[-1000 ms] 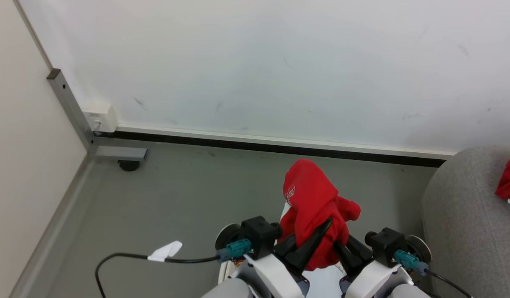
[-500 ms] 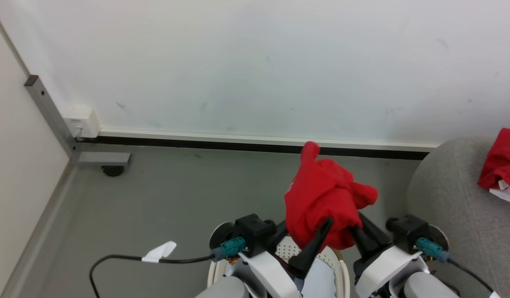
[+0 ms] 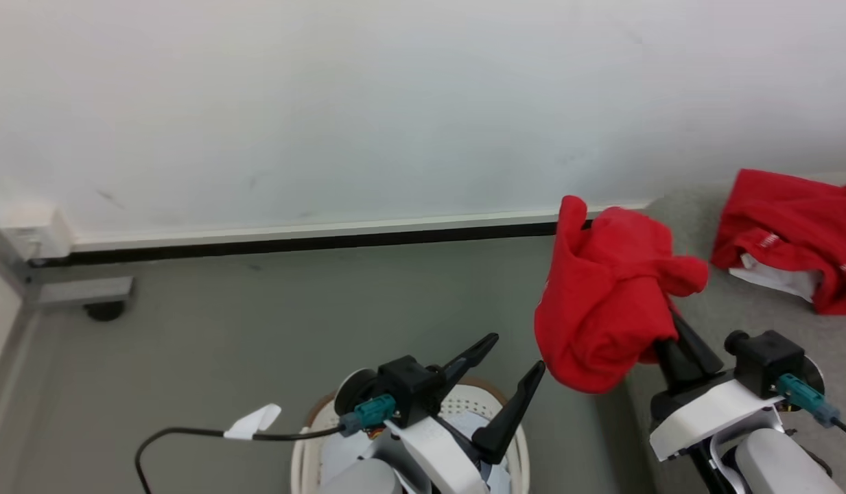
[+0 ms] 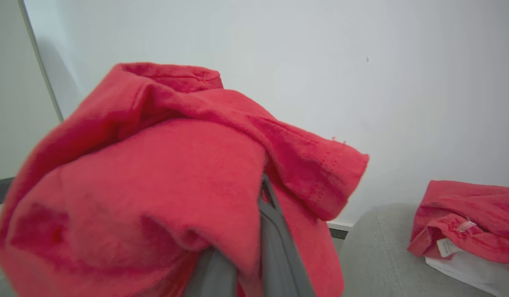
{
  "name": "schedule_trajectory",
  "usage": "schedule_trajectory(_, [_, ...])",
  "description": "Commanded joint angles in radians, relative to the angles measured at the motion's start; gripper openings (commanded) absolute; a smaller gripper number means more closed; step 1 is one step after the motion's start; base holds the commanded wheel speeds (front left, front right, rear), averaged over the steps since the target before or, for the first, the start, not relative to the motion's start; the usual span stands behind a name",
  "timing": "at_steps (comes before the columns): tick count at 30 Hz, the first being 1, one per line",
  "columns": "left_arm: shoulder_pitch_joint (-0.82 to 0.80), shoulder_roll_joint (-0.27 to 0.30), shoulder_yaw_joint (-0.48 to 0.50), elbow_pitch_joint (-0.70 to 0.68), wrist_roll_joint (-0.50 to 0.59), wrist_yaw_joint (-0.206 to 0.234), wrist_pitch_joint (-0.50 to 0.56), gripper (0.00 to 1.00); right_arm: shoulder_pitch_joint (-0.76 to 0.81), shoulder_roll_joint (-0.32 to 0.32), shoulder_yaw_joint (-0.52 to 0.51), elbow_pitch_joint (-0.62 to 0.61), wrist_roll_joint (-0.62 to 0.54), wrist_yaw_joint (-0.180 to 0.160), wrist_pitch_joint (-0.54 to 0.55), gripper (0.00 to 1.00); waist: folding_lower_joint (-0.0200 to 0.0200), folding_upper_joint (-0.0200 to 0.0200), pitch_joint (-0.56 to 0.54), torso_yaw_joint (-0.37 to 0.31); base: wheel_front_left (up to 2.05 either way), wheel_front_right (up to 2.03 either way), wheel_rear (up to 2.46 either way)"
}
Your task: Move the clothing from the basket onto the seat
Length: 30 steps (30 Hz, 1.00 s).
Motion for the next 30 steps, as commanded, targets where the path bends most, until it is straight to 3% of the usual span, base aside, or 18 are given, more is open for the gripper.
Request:
schedule_trajectory(1, [0.012, 0.012, 0.003, -0.003, 0.011, 0.006, -0.004, 1.0, 0.017, -0.009, -0.018, -0.018, -0.015, -0.002, 0.0, 0.0, 0.0, -0.0001, 0.017, -0.056, 0.0, 0.0, 0.0])
schedule_trajectory(16, [-0.016, 0.041, 0.01, 0.015, 0.042, 0.014, -0.012, 1.0, 0.077, -0.023, -0.147, -0.091, -0.046, -0.002, 0.0, 0.0, 0.0, -0.0001, 0.076, -0.284, 0.0, 0.0, 0.0])
schedule_trajectory(30, [-0.021, 0.035, 0.016, 0.032, 0.044, 0.01, -0.013, 1.0, 0.099, -0.008, -0.179, -0.108, -0.051, -0.002, 0.0, 0.0, 0.0, -0.0001, 0.083, -0.349, 0.0, 0.0, 0.0])
